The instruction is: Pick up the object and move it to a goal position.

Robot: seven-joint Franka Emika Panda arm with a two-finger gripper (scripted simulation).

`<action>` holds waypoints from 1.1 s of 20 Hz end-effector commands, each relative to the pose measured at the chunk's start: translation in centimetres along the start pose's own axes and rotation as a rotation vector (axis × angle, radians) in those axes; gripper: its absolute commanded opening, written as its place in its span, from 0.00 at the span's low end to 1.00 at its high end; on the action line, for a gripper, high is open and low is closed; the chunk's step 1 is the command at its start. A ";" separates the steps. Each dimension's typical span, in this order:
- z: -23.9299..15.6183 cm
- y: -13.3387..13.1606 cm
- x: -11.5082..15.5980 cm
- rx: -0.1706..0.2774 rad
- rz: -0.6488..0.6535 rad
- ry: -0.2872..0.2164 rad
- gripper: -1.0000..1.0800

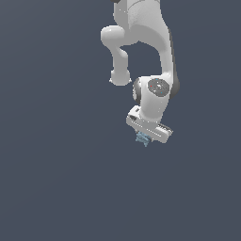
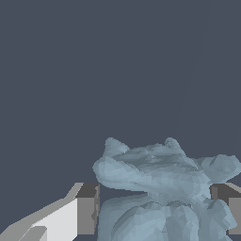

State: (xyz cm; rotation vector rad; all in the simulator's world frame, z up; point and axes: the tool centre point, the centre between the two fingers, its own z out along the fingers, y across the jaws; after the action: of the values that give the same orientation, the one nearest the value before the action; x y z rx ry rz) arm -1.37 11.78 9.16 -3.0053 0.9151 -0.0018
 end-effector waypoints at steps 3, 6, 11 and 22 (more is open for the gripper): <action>-2.1 -3.2 0.6 0.000 0.000 0.000 0.00; -3.3 -5.2 1.1 -0.001 0.000 0.000 0.00; -5.2 -8.1 1.7 -0.001 0.000 0.000 0.00; -7.3 -11.6 2.6 0.000 0.000 -0.001 0.00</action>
State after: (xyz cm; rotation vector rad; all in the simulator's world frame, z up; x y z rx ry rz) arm 7.00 19.79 16.29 -3.0054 0.9149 -0.0006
